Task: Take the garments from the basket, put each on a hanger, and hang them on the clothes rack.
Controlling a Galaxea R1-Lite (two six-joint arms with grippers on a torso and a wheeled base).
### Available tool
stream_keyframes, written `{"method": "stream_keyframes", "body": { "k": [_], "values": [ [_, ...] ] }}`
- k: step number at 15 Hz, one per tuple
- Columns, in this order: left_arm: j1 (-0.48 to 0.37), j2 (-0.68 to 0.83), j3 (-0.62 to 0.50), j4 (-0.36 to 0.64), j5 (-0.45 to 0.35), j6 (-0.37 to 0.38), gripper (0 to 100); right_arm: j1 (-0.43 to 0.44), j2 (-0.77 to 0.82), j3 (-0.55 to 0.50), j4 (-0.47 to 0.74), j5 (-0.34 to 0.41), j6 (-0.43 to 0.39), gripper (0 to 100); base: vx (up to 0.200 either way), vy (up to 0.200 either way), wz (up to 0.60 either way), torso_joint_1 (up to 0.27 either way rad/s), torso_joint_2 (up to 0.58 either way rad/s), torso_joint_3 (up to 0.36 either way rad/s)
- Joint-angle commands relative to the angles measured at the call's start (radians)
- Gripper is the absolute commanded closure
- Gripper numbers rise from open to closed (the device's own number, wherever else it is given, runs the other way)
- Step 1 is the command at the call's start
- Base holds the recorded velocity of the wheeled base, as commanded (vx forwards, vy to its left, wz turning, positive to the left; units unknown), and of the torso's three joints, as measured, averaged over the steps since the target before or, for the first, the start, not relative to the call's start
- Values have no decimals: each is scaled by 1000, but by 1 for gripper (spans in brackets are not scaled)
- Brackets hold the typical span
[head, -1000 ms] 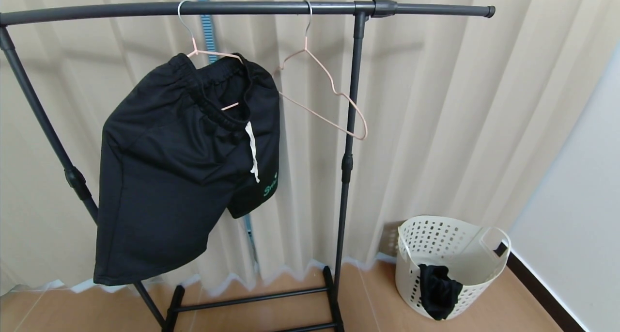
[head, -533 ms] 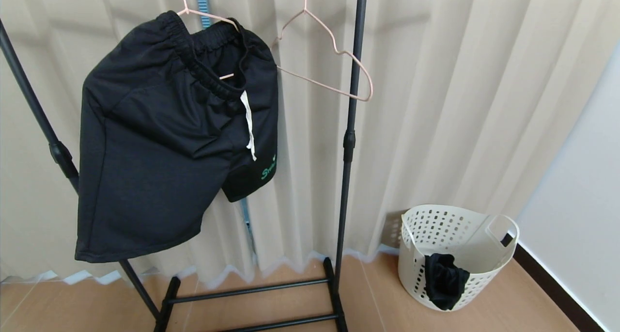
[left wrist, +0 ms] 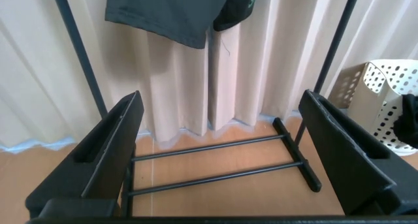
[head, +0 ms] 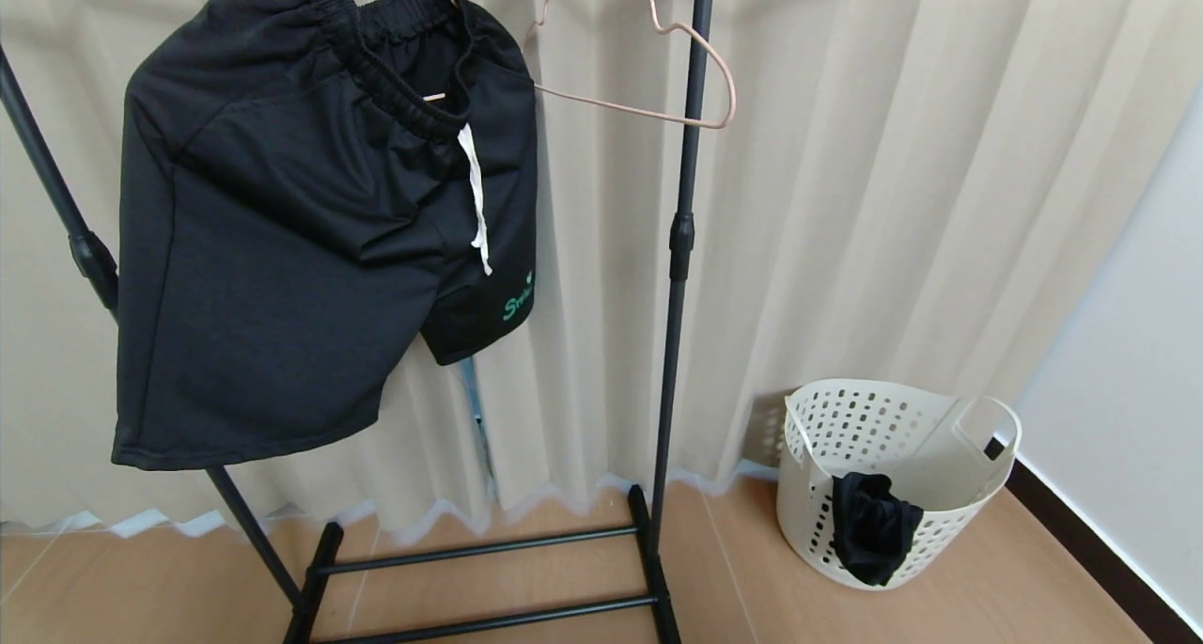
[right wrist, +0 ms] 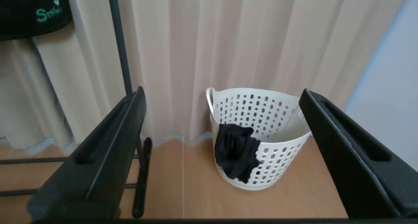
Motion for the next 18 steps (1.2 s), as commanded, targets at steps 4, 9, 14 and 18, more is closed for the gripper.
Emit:
{"method": "stream_keyframes", "body": {
  "k": [4,9,14,18],
  "values": [
    [0,2,0,0,0,1,0,0,2,0,0,-4,2,0,0,0,0,-8,83,81],
    [2,2,0,0,0,1,0,0,2,0,0,-4,2,0,0,0,-600,1,20,20],
    [2,2,0,0,3,-1,0,0,2,0,0,-4,2,0,0,-80,0,3,1,3],
    [2,2,0,0,9,-2,0,0,2,0,0,-4,2,0,0,-200,0,2,4,4]
  ]
}}
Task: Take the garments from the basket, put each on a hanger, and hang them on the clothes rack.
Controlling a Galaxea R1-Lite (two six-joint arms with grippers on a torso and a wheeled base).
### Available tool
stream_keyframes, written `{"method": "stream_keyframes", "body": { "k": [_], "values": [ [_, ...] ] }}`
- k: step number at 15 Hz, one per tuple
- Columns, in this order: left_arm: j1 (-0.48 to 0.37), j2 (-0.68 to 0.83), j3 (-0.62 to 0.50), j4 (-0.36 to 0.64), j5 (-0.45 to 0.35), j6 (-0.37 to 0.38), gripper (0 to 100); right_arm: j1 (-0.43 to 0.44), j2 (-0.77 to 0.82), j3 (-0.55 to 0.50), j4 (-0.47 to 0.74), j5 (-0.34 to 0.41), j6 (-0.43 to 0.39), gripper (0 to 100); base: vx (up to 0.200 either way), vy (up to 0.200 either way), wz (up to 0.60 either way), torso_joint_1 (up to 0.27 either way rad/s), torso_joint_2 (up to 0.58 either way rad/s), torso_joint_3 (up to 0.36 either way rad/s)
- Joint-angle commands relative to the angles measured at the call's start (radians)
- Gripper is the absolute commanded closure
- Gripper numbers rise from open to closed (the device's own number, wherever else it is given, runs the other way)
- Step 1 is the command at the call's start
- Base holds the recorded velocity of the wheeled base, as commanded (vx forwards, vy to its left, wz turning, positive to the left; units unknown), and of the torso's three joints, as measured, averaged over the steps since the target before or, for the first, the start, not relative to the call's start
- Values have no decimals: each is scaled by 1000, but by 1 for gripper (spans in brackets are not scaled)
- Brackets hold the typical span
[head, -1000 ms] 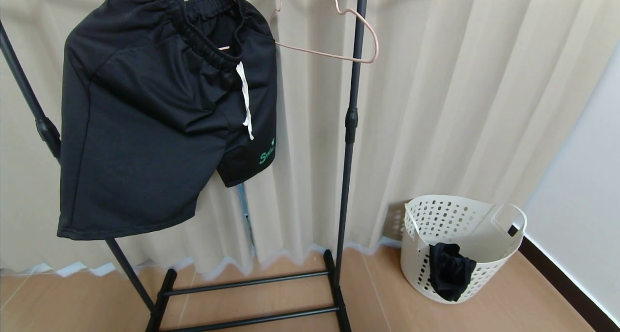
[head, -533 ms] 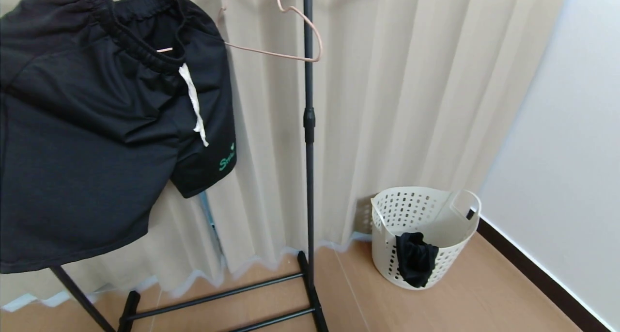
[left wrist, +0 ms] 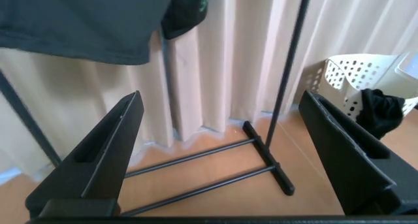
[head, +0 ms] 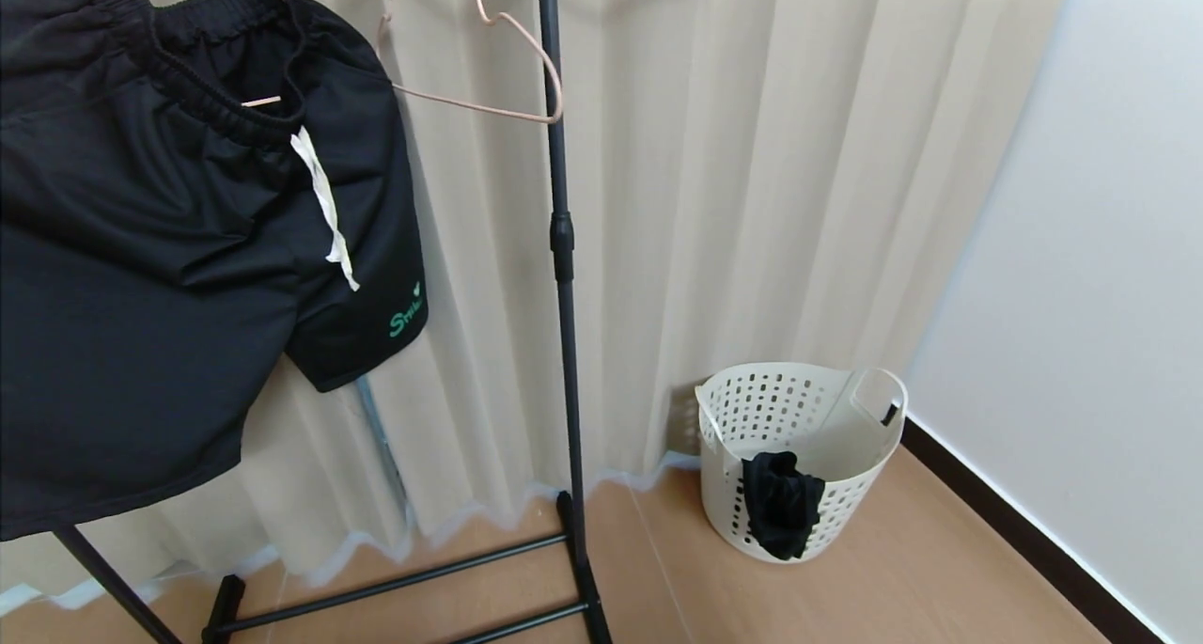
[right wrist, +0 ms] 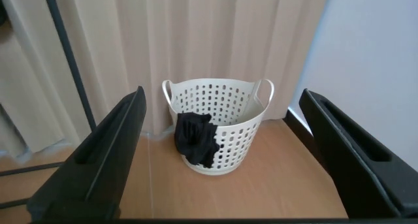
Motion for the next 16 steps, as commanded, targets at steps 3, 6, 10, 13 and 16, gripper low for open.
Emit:
{"method": "stream_keyframes", "body": {
  "k": [3,6,10,13,16],
  "values": [
    [-1,1,0,1,2,0,0,0,2,0,0,0,0,0,0,-200,0,1,4,5],
    [0,1,0,1,2,-2,0,0,2,0,0,0,0,0,133,-67,-200,6,2,1],
    [0,1,0,-1,4,-6,0,0,2,0,0,-1,0,0,200,0,-150,6,5,5],
    [-1,1,0,-1,5,-5,0,0,2,0,0,-1,0,0,133,0,0,0,2,2],
    [-1,1,0,-1,5,-5,0,0,2,0,0,-1,0,0,0,0,0,0,0,0]
  ]
}}
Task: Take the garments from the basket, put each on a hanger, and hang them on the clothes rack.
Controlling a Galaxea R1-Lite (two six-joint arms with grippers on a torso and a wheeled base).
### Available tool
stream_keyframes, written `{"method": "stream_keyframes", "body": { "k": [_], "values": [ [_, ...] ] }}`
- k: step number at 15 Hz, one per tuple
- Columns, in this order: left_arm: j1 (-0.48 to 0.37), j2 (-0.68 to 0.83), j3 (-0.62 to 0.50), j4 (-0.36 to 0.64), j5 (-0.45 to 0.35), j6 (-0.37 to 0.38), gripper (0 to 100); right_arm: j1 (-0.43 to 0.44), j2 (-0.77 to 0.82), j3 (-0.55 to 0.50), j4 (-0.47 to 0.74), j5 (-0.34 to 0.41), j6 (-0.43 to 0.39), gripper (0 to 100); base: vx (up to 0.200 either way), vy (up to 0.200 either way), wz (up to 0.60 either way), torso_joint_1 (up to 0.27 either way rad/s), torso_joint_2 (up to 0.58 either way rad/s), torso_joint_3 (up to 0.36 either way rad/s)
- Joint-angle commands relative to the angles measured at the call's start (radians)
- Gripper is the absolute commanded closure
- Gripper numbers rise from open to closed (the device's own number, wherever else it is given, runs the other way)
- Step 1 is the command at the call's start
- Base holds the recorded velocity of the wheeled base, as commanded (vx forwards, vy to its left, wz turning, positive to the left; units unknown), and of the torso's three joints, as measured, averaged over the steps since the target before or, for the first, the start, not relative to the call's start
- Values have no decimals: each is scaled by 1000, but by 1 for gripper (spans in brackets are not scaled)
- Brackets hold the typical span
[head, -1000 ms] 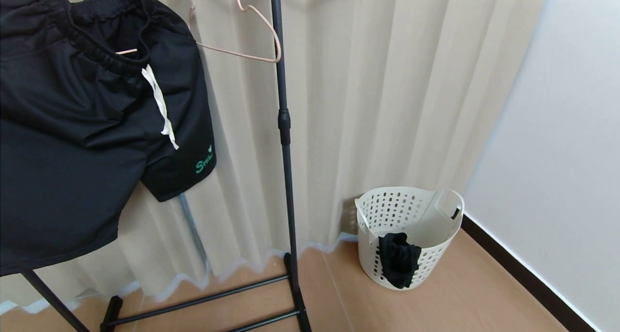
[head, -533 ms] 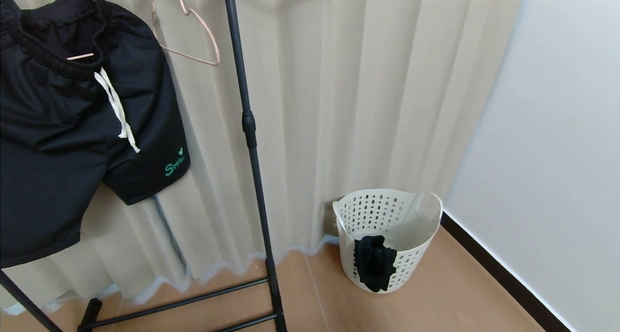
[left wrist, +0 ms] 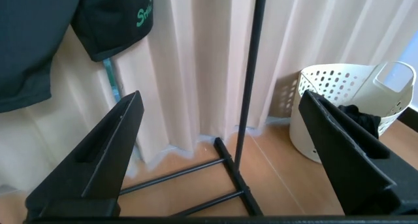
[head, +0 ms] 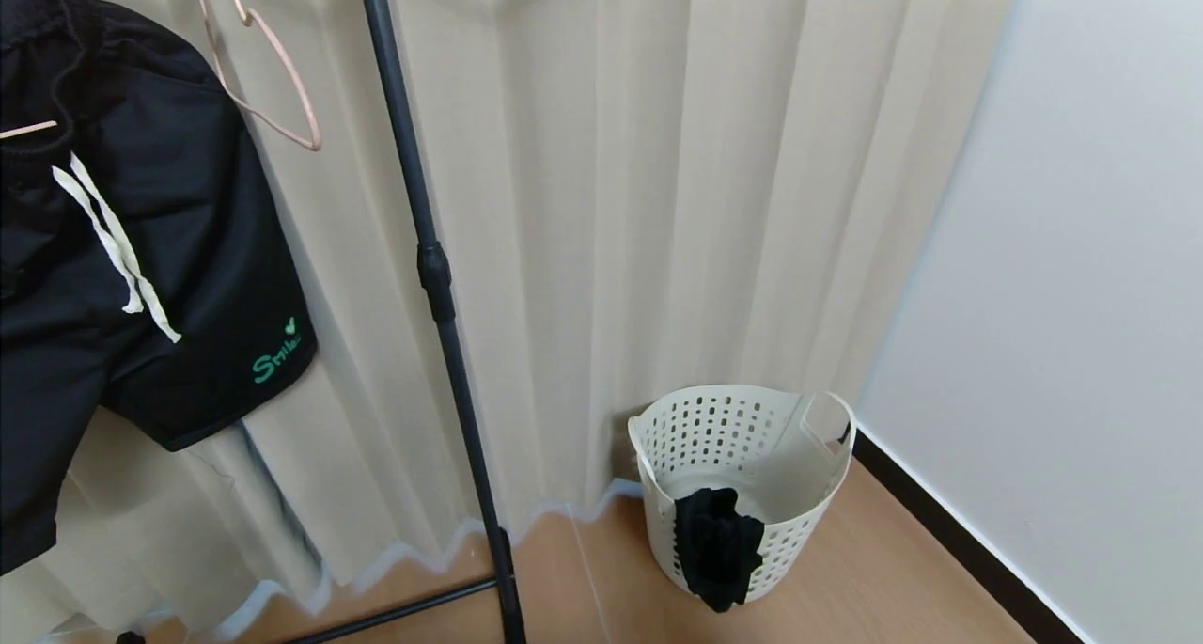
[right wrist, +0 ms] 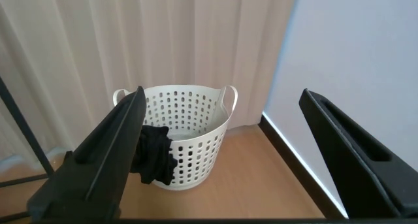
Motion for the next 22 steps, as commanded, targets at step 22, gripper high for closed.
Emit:
{"method": "stream_keyframes", "body": {
  "k": [22],
  "values": [
    [0,1,0,0,1,-1,0,1,2,0,0,0,0,0,0,0,-82,1,1,-44]
  ]
}}
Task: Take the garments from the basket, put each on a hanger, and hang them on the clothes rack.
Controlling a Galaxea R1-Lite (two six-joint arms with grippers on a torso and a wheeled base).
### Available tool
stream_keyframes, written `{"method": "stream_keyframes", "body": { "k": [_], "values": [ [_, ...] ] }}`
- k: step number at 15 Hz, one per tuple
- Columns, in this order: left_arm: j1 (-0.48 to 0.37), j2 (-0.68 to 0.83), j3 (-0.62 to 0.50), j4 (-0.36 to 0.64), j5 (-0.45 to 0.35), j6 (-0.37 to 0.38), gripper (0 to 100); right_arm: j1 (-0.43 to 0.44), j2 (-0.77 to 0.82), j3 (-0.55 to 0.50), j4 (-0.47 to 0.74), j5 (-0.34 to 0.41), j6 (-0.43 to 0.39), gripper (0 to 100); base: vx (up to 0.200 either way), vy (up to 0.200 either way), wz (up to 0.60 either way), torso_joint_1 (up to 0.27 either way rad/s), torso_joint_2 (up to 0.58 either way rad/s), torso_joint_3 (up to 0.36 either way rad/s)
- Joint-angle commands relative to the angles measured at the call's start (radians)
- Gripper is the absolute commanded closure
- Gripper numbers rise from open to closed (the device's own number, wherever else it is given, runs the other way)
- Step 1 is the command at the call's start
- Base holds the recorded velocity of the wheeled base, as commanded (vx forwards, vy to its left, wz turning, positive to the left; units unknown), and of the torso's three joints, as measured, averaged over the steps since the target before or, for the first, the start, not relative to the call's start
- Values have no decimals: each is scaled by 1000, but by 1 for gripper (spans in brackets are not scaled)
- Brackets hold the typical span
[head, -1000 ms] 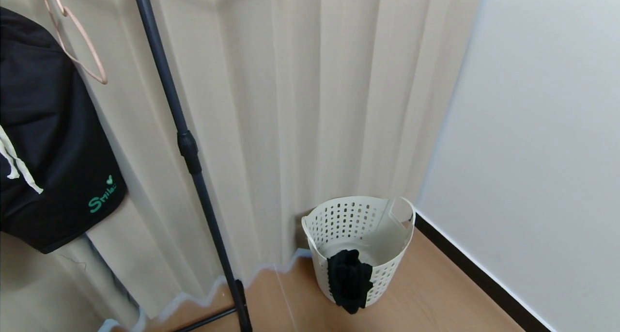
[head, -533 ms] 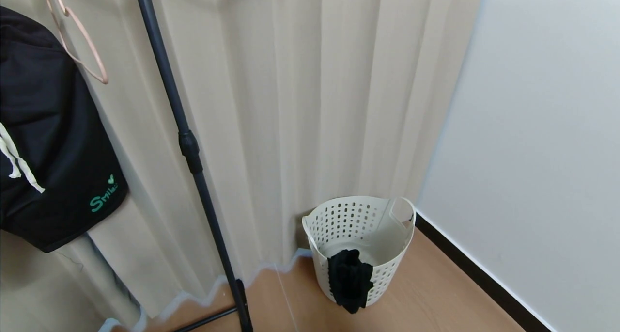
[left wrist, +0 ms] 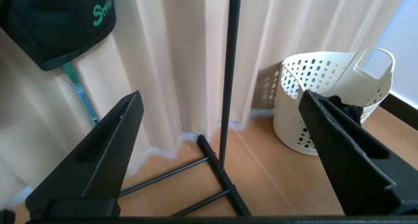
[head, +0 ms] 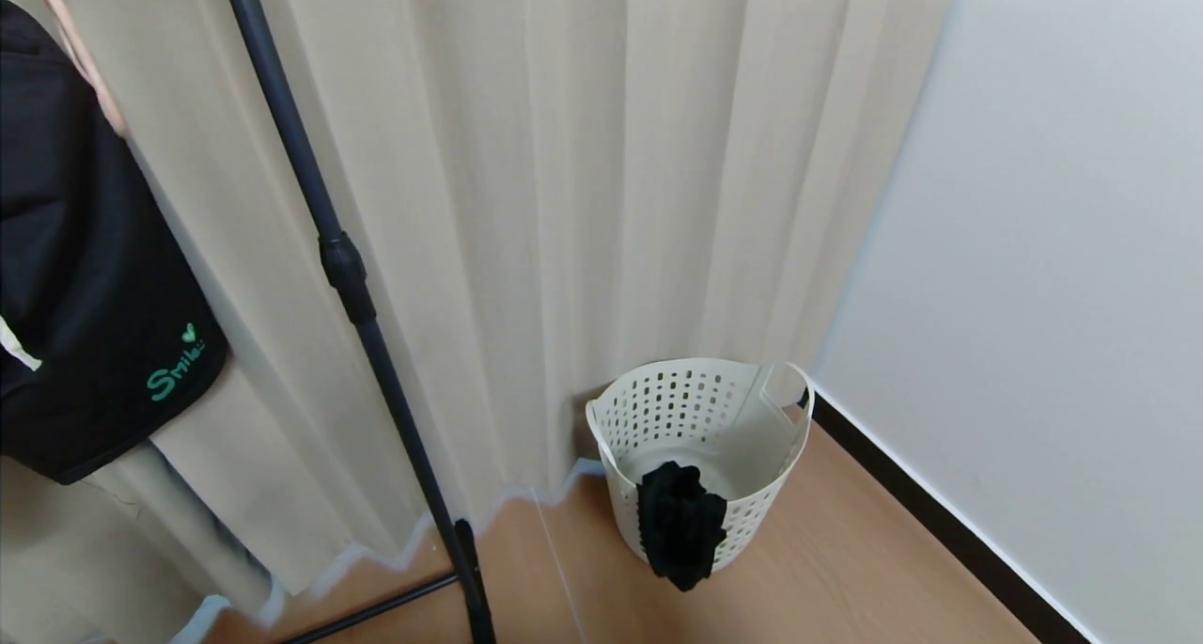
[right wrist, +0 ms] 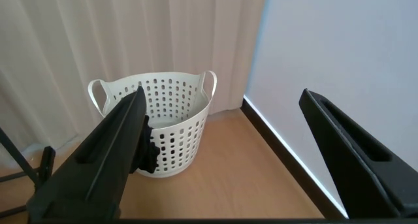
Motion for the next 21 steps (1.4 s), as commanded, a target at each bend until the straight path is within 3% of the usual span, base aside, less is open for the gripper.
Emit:
{"method": "stream_keyframes", "body": {
  "k": [1,21],
  "values": [
    [0,1,0,0,1,0,0,0,2,0,0,0,0,0,0,0,0,2,-2,-207],
    [0,1,0,-2,12,-3,0,0,0,0,0,3,-3,0,0,0,0,3,4,-195]
  ]
}}
